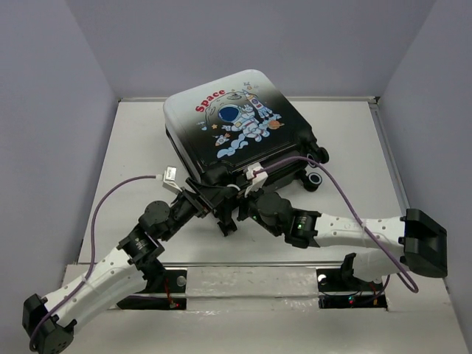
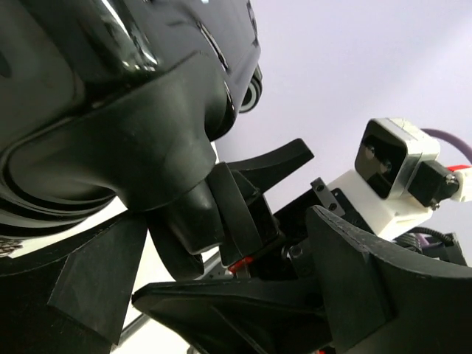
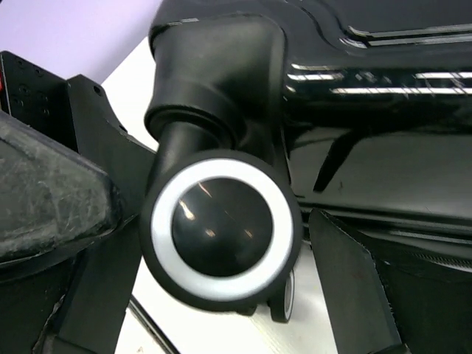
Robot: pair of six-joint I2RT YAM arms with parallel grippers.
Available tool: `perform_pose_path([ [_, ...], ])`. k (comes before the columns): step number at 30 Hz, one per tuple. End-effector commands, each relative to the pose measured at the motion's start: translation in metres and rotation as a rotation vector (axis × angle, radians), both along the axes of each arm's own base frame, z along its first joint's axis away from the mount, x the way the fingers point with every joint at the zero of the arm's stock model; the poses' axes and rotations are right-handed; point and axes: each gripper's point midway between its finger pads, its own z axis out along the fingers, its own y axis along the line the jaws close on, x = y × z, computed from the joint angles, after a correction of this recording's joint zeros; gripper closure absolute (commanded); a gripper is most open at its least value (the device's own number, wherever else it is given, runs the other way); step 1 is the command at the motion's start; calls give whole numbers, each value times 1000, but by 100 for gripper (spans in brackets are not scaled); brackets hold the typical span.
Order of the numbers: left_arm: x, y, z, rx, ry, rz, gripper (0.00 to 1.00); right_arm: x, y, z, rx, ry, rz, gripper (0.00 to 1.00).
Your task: Pack the luggage
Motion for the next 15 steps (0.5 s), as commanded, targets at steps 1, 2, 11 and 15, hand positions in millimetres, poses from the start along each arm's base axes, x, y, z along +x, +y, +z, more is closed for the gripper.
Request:
perform_pose_path([
  [1,-13,-7,15,-27,-81,-77,2,20,17,68,187,-93,-47,5],
  [2,-13,-7,12,-22,-76,-77,2,23,17,69,191,-97,-59,5],
  [11,-14,1,2,44,-66,-52,4,42,27,79,206,-127,-132,51],
  [15,-11,21,-10,145,-53,24,4,46,22,73,195,-125,-163,88],
])
